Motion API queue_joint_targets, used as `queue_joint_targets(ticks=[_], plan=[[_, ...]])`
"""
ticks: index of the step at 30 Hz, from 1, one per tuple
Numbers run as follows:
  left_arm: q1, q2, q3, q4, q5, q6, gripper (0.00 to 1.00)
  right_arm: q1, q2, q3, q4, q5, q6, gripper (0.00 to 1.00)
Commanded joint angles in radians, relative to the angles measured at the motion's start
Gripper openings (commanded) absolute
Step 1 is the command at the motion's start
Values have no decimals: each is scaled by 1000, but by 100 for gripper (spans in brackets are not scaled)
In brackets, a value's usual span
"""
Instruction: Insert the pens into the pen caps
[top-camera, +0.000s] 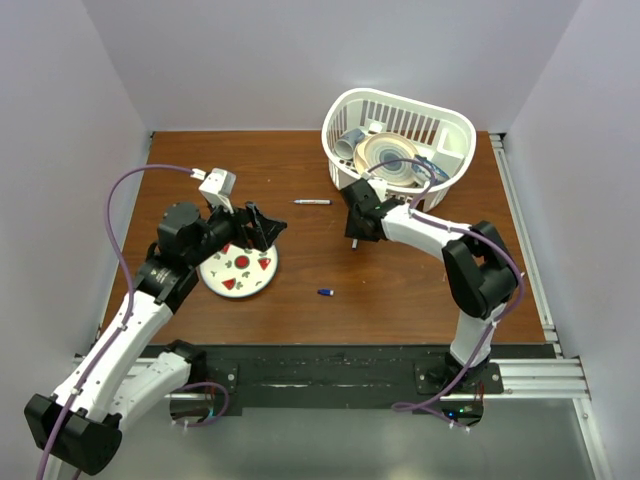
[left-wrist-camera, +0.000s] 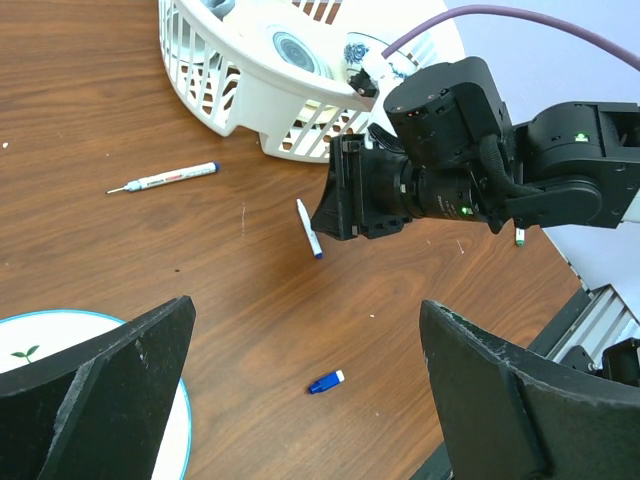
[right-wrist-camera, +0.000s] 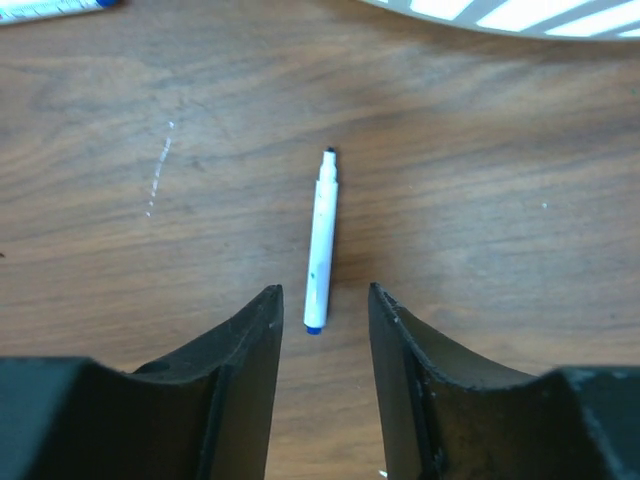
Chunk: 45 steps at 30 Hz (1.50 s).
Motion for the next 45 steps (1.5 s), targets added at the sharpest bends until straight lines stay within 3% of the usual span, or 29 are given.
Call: queue_joint_targets(ticks=[1, 11, 22, 45], plan=[[4, -4, -3, 23, 11, 8, 100, -2, 42, 36, 17, 27, -11, 41], [6, -2, -7, 31, 9, -6, 99, 21, 59, 20, 9, 74, -25, 34], [6, 2, -11, 32, 16, -7, 99, 69, -43, 55, -52, 158, -18, 44], [6, 2, -12, 37, 37, -11, 99, 109, 60, 13, -34, 255, 83, 38]])
